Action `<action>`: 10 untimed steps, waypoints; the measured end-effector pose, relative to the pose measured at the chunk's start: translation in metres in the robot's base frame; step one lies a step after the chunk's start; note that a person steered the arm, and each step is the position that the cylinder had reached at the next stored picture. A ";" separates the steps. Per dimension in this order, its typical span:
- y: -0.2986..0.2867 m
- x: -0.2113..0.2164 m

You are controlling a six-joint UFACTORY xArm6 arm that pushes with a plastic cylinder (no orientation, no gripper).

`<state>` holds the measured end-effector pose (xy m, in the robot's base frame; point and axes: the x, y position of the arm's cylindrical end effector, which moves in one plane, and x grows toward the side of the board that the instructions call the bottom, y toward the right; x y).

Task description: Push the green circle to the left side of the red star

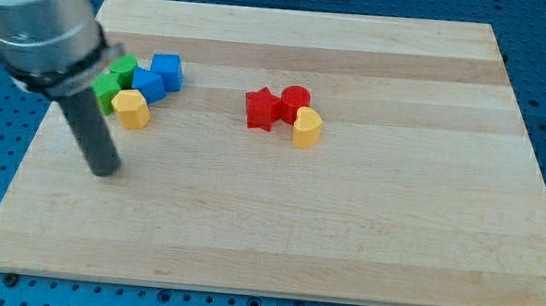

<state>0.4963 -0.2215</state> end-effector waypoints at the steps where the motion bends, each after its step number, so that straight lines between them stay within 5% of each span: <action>1: -0.036 -0.024; 3: -0.083 -0.078; 6: -0.068 -0.169; 10: 0.014 -0.141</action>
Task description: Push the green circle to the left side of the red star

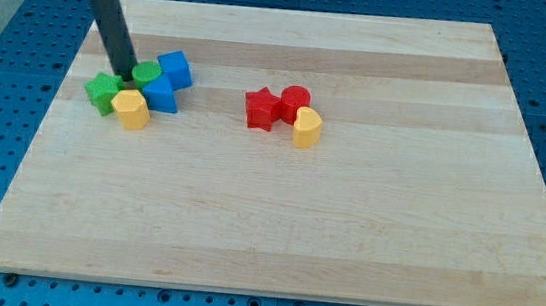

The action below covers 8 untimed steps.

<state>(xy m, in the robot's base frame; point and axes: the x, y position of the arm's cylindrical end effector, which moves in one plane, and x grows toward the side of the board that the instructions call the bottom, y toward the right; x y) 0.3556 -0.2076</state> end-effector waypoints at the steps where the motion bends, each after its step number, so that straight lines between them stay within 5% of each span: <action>1: 0.034 0.000; 8: 0.175 0.077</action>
